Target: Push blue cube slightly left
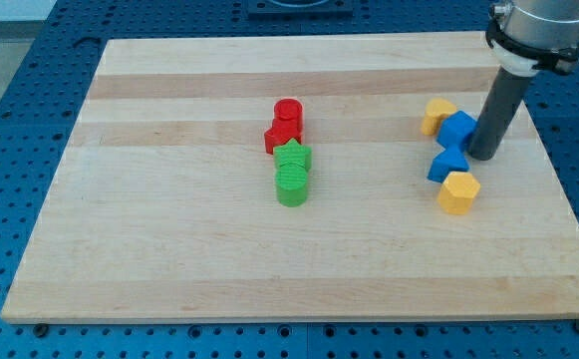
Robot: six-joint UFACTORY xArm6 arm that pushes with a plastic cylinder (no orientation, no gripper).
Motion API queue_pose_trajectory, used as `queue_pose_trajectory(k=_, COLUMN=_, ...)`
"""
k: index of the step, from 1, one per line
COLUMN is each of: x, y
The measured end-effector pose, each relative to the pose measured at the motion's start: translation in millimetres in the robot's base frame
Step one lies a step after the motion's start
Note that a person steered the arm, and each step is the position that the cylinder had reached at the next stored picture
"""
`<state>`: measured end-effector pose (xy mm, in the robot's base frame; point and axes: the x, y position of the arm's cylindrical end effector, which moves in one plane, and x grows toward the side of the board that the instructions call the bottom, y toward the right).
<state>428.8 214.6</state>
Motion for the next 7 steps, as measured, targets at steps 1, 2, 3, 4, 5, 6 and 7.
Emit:
queue_pose_trajectory(k=1, x=1, y=37)
queue_pose_trajectory(k=2, x=-4, y=43)
queue_pose_trajectory(k=3, x=-20, y=41)
queue_pose_trajectory(k=4, x=-20, y=30)
queue_pose_trajectory(k=5, x=-11, y=19)
queue_pose_trajectory(k=6, x=-8, y=18)
queue_pose_trajectory(k=7, x=-8, y=16)
